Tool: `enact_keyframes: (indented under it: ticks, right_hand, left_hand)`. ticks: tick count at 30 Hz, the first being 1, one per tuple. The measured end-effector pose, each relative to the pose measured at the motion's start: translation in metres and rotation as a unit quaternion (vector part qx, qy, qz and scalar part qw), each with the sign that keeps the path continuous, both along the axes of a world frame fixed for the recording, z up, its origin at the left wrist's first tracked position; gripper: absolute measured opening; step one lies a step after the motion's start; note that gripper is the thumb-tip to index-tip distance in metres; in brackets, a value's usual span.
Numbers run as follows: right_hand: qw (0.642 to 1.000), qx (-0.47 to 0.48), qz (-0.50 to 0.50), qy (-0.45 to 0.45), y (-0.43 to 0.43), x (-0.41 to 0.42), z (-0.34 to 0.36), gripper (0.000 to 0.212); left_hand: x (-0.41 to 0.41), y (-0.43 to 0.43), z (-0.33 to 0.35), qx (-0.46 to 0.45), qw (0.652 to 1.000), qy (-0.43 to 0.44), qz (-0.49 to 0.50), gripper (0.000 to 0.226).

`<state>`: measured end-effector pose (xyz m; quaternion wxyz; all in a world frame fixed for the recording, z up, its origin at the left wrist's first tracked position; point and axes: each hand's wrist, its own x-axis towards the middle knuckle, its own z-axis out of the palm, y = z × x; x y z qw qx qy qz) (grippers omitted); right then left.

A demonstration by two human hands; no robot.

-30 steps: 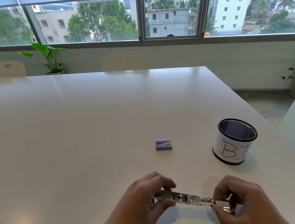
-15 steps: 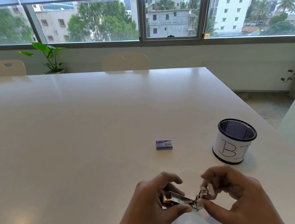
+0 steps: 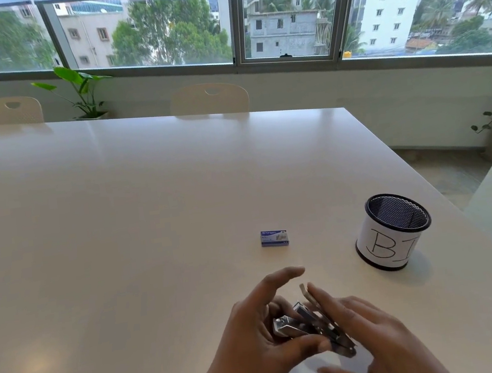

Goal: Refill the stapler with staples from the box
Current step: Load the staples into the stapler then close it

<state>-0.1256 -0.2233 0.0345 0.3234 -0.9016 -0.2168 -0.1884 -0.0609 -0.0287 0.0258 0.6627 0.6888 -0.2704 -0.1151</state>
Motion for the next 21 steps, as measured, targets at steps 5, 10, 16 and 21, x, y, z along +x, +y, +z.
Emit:
enact_keyframes:
  ticks: [5,10,16,21]
  right_hand:
    - [0.996,0.041,-0.046,-0.066,0.003,-0.004,-0.002,0.053]
    - [0.996,0.04,-0.068,-0.04,0.001,-0.007,0.0,0.043]
    - [0.992,0.095,-0.077,-0.034,-0.004,-0.002,-0.004,0.038]
    - [0.989,0.133,-0.061,-0.023,-0.007,0.002,-0.009,0.032]
  left_hand:
    - [0.0,-0.001,0.0,0.005,1.0,0.024,-0.016,0.08]
    - [0.001,0.0,0.002,0.028,0.998,0.035,-0.034,0.069]
    - [0.008,0.005,0.007,0.111,0.992,-0.057,0.002,0.063]
    - [0.012,0.009,0.009,0.128,0.984,-0.123,0.01,0.052]
